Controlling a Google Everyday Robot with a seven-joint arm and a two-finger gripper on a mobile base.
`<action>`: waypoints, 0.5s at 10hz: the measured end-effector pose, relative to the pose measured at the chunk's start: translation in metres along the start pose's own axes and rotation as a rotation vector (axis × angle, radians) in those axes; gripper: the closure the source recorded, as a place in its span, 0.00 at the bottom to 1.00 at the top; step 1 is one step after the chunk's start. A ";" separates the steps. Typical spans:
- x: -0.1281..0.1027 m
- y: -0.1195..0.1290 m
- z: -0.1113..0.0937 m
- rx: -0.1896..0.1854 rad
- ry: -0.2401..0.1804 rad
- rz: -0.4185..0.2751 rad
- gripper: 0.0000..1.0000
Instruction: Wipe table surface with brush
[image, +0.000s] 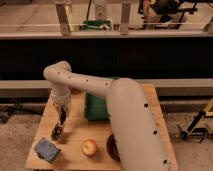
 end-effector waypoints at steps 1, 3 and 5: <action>0.000 0.000 0.000 0.000 0.000 0.000 1.00; 0.000 0.000 0.001 -0.001 -0.002 0.000 1.00; 0.000 0.000 0.001 -0.001 -0.001 0.000 1.00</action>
